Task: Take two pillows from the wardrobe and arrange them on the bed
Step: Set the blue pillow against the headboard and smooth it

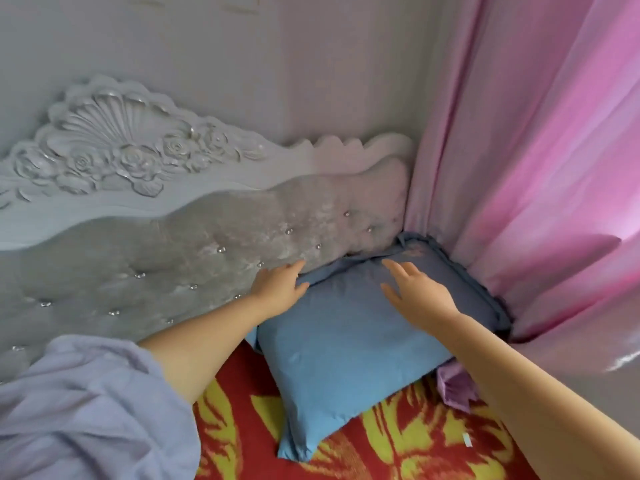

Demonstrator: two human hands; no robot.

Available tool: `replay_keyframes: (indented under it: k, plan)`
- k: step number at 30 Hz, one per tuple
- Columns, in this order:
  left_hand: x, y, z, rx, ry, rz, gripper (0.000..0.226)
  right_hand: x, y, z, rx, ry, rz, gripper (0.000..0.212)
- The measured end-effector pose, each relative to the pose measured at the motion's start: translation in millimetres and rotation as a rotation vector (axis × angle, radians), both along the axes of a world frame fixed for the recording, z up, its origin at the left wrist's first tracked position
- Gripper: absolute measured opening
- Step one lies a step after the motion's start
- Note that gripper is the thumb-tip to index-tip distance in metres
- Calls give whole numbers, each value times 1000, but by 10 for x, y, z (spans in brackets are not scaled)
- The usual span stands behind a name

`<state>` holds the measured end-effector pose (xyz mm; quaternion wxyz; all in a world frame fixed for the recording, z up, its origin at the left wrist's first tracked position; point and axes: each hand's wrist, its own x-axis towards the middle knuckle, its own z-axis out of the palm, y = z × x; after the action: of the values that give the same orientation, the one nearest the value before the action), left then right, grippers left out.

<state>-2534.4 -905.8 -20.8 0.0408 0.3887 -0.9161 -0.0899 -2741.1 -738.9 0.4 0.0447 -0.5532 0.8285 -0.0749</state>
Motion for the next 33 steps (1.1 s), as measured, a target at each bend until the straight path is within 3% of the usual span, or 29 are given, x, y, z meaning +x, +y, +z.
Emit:
replay_keyframes:
  k: [5, 12, 20, 26, 33]
  plan:
    - [-289, 658, -160, 24, 55, -18, 53, -344, 491, -47, 134, 13, 10, 53]
    - [92, 725, -210, 74, 70, 70, 55, -109, 399, -157, 150, 11, 87, 53]
    - [1798, 182, -310, 64, 45, 109, 49, 1375, -177, -479, 216, 8, 123, 52]
    - [3171, -381, -167, 39, 15, 114, 49, 2673, -835, -371, 250, 35, 134, 51]
    - [3036, -333, -175, 84, -109, -18, 48, 3163, -664, -231, 164, -44, 35, 50]
